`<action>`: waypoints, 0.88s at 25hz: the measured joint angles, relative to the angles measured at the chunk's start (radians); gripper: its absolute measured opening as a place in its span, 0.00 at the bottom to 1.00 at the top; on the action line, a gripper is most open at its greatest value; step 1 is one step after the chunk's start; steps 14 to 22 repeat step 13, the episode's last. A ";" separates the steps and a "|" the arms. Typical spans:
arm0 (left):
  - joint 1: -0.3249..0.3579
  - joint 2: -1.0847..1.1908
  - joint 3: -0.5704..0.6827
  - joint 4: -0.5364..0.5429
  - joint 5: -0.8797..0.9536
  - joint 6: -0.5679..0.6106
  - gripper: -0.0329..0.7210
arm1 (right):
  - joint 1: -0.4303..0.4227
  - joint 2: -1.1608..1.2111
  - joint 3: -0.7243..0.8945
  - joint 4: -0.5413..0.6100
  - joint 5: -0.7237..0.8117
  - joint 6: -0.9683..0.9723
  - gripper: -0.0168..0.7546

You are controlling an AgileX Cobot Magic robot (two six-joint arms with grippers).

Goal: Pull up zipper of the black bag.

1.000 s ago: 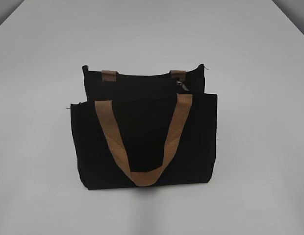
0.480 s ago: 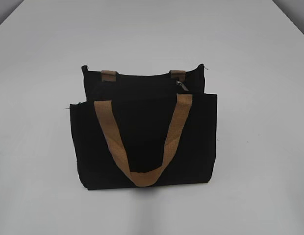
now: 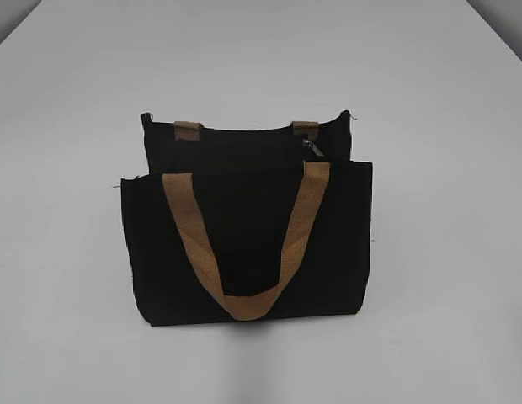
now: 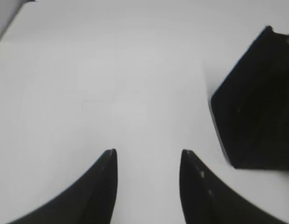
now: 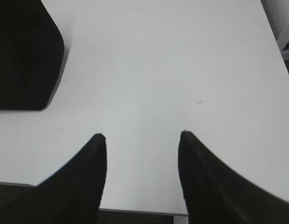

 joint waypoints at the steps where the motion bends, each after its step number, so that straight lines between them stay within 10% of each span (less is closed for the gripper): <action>1: 0.019 -0.008 0.000 0.000 0.000 0.000 0.48 | -0.002 -0.012 0.000 0.000 -0.001 0.000 0.53; 22: 0.032 -0.013 0.000 -0.008 0.000 0.000 0.48 | -0.002 -0.018 0.000 0.001 0.000 0.000 0.53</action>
